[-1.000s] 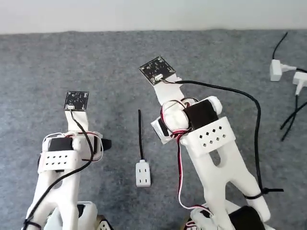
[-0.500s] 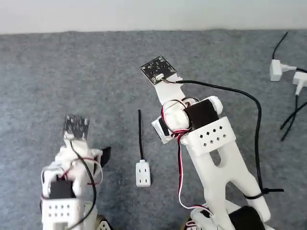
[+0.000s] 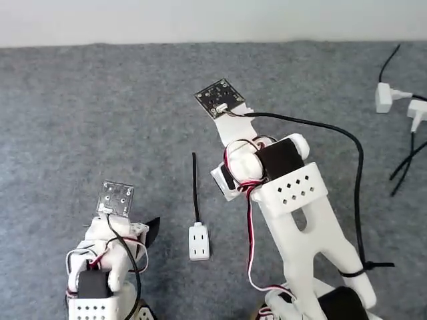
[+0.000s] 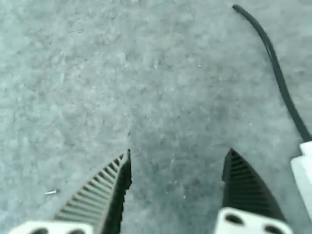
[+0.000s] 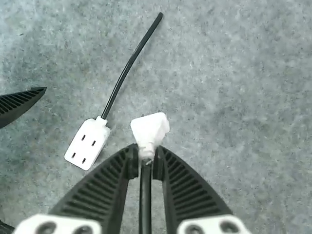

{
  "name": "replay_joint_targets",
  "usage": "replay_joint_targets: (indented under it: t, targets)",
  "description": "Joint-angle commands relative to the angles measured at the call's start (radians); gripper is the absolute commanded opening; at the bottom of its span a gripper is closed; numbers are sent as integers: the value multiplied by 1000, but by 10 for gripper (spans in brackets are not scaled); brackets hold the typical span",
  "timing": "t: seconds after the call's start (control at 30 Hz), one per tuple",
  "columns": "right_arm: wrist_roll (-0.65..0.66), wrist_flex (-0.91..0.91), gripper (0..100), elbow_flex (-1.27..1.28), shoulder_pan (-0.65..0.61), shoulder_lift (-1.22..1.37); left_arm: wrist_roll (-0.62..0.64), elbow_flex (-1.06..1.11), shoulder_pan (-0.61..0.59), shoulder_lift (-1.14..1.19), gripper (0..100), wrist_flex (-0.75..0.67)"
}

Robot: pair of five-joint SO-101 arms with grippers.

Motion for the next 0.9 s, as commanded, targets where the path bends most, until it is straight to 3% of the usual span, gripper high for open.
replay_joint_targets:
  t: [0.0, 0.53, 0.87]
  targets:
    - [12, 10, 8, -8, 12, -39, -5, -10, 2, 3, 288, 3]
    - [14, 10, 8, -8, 13, -39, -5, -8, 2, 3, 288, 3]
    - [31, 4, 8, -9, 104, -39, -5, -8, 2, 3, 288, 3]
